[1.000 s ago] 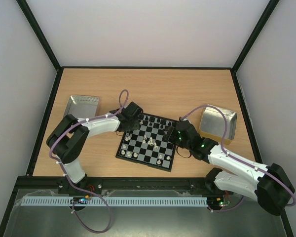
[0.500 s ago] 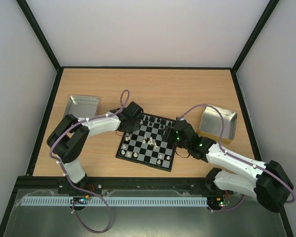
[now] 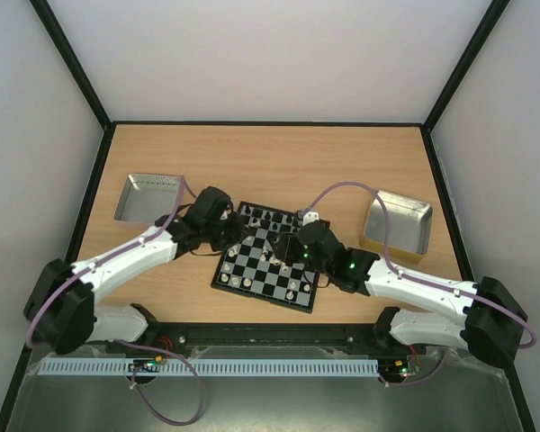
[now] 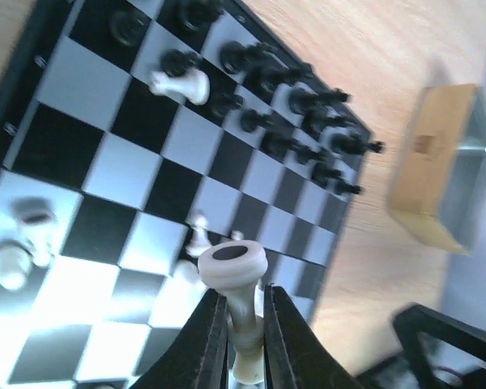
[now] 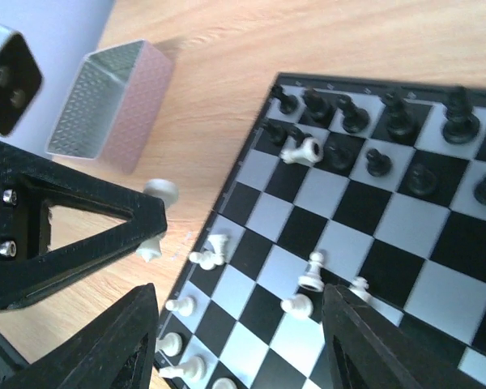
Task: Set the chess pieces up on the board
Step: Place the chess piece on the chessboard.
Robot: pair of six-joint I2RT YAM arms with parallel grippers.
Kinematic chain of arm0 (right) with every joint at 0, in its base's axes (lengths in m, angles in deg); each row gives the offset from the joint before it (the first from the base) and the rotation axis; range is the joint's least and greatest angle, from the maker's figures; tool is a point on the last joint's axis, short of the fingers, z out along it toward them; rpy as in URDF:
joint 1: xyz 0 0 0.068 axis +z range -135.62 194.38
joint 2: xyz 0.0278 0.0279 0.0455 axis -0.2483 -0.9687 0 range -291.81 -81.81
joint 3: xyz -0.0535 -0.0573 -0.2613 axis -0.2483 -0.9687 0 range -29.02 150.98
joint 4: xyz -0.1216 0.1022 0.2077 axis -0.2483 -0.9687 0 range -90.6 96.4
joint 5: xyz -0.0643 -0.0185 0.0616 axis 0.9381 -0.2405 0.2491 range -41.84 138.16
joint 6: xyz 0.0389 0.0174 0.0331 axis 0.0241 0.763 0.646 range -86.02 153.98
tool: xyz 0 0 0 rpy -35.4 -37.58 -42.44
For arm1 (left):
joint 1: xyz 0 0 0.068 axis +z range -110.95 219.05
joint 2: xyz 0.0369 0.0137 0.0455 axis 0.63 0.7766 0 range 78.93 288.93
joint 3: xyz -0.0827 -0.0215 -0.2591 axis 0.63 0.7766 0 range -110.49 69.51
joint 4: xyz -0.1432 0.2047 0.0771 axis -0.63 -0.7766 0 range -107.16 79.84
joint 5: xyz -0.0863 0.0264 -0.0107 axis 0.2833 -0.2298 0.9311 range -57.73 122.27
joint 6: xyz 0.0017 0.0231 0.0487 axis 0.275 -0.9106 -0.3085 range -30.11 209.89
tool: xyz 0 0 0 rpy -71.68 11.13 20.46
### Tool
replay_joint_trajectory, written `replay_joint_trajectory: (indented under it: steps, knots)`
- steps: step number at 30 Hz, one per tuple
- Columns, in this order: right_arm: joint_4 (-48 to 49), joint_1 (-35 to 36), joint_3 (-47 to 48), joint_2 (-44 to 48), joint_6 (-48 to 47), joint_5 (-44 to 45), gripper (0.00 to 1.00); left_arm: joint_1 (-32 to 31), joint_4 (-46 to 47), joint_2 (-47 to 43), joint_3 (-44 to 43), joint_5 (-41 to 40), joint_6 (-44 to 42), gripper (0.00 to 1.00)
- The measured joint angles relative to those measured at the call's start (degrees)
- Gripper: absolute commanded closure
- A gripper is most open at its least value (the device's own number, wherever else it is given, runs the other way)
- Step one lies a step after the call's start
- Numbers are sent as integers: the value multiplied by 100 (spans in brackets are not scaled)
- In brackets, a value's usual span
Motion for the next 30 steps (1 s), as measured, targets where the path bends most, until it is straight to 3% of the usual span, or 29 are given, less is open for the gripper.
replay_joint_trajectory:
  steps: [8,16,23,30]
  knots:
    - [514,323,0,170,-564,74,44,149,1145,-920,955,1150,2212,90]
    - [739,713,2,164,-997,-13,48,157,2006,-1252,1617,1456,4131,90]
    - [745,813,15,-83,-1156,-35,61,157,2396,-1355,1696,1471,4870,90]
    - [743,813,319,-396,-1003,175,64,157,2511,-1436,1788,1471,5075,90]
